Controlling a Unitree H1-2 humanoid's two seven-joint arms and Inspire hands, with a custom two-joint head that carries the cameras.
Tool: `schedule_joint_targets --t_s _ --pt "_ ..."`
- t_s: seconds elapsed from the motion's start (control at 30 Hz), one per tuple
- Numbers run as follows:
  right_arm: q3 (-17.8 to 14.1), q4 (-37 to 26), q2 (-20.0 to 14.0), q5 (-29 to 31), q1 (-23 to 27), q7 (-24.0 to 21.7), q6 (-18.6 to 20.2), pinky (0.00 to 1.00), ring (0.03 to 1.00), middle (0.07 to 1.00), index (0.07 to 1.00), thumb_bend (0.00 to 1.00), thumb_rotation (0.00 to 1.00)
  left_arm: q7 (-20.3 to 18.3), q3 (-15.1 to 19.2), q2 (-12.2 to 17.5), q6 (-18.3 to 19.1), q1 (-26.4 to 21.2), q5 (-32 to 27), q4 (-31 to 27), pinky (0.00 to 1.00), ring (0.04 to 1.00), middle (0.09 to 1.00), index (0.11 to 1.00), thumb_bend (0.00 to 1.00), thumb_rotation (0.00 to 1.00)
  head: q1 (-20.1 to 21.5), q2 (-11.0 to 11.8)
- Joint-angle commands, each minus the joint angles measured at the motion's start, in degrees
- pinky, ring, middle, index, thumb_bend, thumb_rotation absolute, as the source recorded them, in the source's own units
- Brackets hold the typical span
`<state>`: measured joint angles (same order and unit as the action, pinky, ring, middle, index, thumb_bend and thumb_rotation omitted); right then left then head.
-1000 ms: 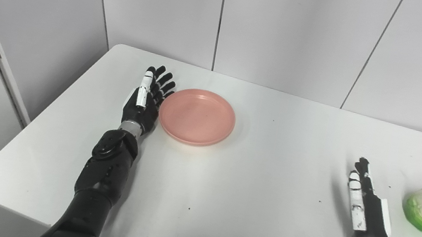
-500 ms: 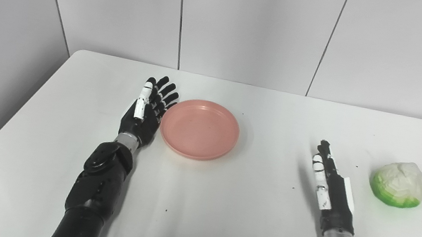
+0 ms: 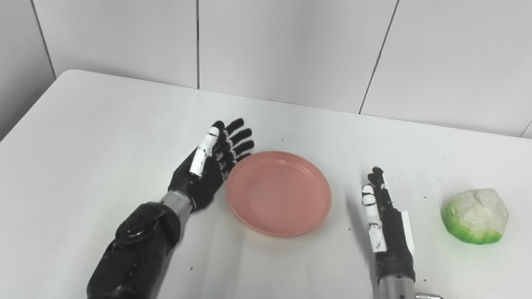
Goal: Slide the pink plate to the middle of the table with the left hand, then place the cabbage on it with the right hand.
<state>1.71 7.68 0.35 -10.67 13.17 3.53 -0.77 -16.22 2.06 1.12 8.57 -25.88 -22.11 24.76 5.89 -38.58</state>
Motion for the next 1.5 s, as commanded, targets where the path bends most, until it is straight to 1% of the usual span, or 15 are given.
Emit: schedule_joint_targets --t_s 0.0,0.1,0.2,0.4,0.7,0.77,0.8,0.97,1.0,1.1,1.2,1.33,1.4,1.43,1.47 --pt "0.51 0.41 0.44 -0.73 1.18 1.22 -1.21 0.87 0.931 0.945 0.95 0.23 1.0 -0.31 -0.99 -0.46 3.45 1.61 0.83 -1.8 0.9 0.917 0.926 0.91 0.45 1.0 0.24 -0.08" --pt "0.36 0.14 0.65 -0.46 1.19 1.02 -0.7 0.88 0.931 0.948 0.952 0.23 1.0 0.1 -1.7 -0.56 4.73 2.61 1.11 -4.71 0.9 0.909 0.916 0.901 0.45 1.0 0.41 -0.15" --pt "0.37 0.14 0.76 -0.37 1.21 0.98 -0.64 0.88 0.932 0.949 0.955 0.24 1.0 0.28 -1.81 -0.38 5.58 3.09 1.21 -6.28 0.9 0.912 0.921 0.906 0.45 1.0 1.2 -0.33" --pt "0.66 0.56 0.62 -0.77 1.41 1.02 -1.49 0.88 0.932 0.951 0.956 0.24 1.0 -0.17 -1.51 0.15 5.55 3.18 1.65 -6.3 0.92 0.924 0.935 0.919 0.45 1.0 1.72 -0.42" --pt "-0.33 -0.43 0.98 -0.76 1.83 2.09 -0.15 0.9 0.947 0.948 0.949 0.23 1.0 -0.26 -0.47 0.09 5.65 2.92 1.08 -5.56 0.92 0.929 0.939 0.921 0.44 1.0 4.56 -0.73" --pt "-0.49 -0.63 0.68 -1.04 2.09 2.53 -0.74 0.92 0.947 0.948 0.951 0.26 1.0 -0.04 -0.28 0.03 5.9 2.95 1.23 -5.69 0.91 0.925 0.933 0.916 0.44 1.0 5.33 -0.65" --pt "-0.61 -0.79 0.5 -1.02 2.25 2.75 -1.23 0.92 0.949 0.948 0.953 0.3 1.0 -0.05 -0.29 0.07 5.89 2.97 1.4 -5.72 0.91 0.923 0.93 0.914 0.44 1.0 5.5 -0.61" --pt "-0.3 -2.6 -1.25 -3.36 3.39 3.78 -3.29 0.9 0.94 0.949 0.958 0.31 1.0 -1.04 -0.42 0.52 5.61 3.06 1.29 -5.52 0.91 0.926 0.937 0.926 0.44 1.0 6.59 -0.42" --pt "-0.29 -3.31 -1.53 -3.95 3.7 3.95 -3.27 0.88 0.939 0.95 0.958 0.32 1.0 -1.21 -0.29 0.53 5.53 3.06 1.09 -5.35 0.92 0.927 0.938 0.927 0.44 1.0 7.52 -0.23" --pt "-0.27 -5.68 -2.16 -5.68 4.84 4.24 -1.9 0.83 0.938 0.949 0.953 0.38 1.0 -1.21 0.21 0.41 5.33 3.11 0.82 -5.01 0.92 0.927 0.938 0.926 0.44 1.0 8.24 -0.02" --pt "-0.22 -7.24 -3.01 -7.04 6.38 4.57 -1.53 0.85 0.945 0.953 0.958 0.4 1.0 -1.15 0.62 0.44 5.26 3.12 0.83 -4.73 0.91 0.923 0.934 0.922 0.44 1.0 10.13 0.59" --pt "-0.66 -8.73 -4.52 -9.2 8.92 5.63 -1.85 0.87 0.926 0.933 0.94 0.42 1.0 -1.69 1.09 0.89 4.58 3.01 0.85 -3.89 0.91 0.923 0.937 0.927 0.44 1.0 12.21 1.2" --pt "-0.91 -9.63 -5.22 -9.65 9.81 5.43 -1.21 0.87 0.926 0.934 0.942 0.45 1.0 -2.16 1.23 1.19 4.34 2.97 0.92 -3.51 0.91 0.925 0.941 0.931 0.44 1.0 13.22 1.52" --pt "-1.04 -10.39 -5.62 -10.33 10.36 5.33 -0.3 0.87 0.925 0.934 0.941 0.48 1.0 -2.66 1.24 1.46 3.96 2.92 0.97 -3.11 0.92 0.926 0.942 0.931 0.44 1.0 14.09 1.75" --pt "-1.13 -10.9 -5.88 -10.83 10.71 5.26 0.35 0.87 0.925 0.934 0.941 0.48 1.0 -3.05 1.26 1.62 3.67 2.88 1.01 -2.81 0.92 0.926 0.942 0.932 0.44 1.0 14.09 1.75"
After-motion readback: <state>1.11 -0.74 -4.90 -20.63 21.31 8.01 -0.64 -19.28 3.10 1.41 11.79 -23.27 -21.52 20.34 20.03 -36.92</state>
